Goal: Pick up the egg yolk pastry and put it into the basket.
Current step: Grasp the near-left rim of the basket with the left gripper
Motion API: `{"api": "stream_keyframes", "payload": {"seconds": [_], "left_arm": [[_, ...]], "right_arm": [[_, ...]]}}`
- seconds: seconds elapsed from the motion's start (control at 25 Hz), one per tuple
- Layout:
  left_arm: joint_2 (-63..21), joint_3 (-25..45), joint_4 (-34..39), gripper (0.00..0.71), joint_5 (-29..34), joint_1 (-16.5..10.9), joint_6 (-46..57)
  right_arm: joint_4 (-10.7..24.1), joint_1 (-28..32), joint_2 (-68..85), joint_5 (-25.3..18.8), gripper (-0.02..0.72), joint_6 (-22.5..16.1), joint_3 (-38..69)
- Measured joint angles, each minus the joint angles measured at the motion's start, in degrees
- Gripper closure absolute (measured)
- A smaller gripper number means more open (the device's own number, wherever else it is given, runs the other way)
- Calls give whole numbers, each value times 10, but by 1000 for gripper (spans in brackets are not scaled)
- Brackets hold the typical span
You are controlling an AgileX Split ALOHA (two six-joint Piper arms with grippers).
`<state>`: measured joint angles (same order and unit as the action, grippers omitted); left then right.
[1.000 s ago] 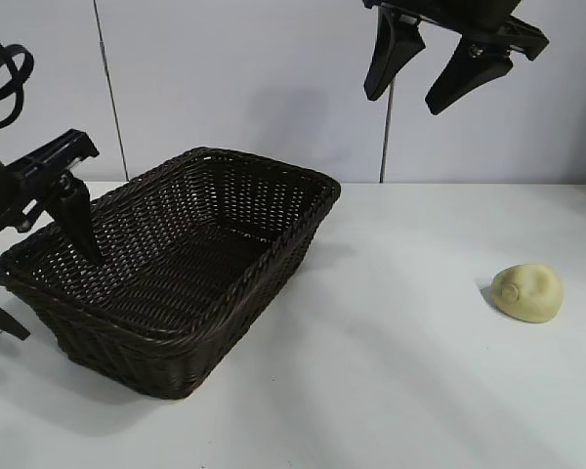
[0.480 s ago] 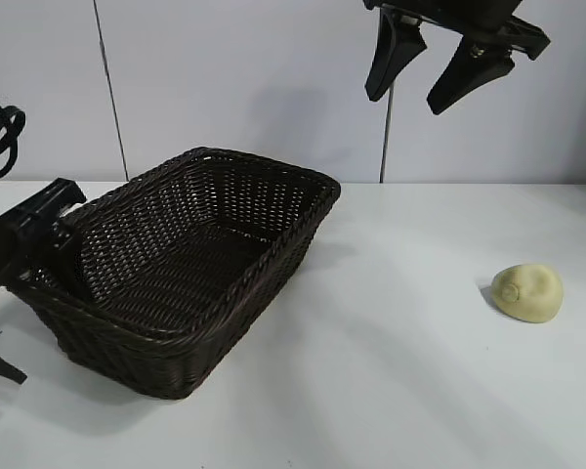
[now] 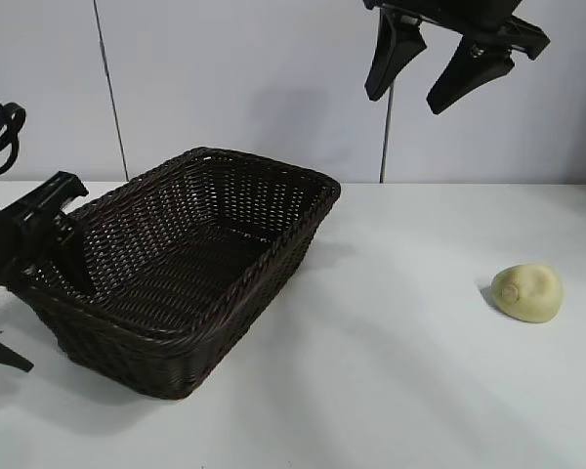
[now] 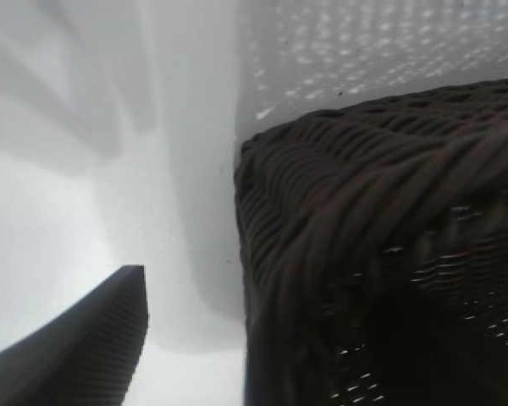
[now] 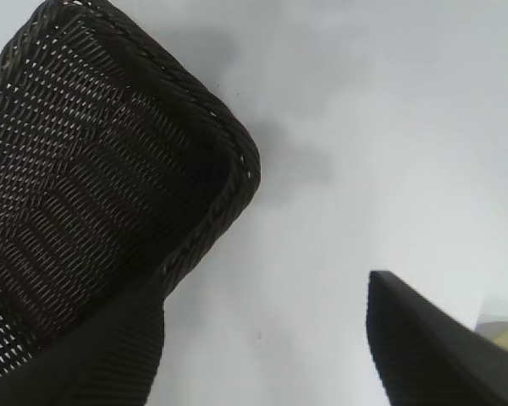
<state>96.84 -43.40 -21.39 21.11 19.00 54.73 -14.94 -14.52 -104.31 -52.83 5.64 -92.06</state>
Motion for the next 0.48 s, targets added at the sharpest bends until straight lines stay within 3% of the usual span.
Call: {"api": "stream_keyframes", "payload": {"seconds": [0.24,0.48], "left_arm": [[20,0,-2,212,-3,11,-19],[20,0,-5,463,-9,12,-20]], "right_arm": [[4,0,0,0,209,0,0],[5,0,0,0,209,0,0]]}}
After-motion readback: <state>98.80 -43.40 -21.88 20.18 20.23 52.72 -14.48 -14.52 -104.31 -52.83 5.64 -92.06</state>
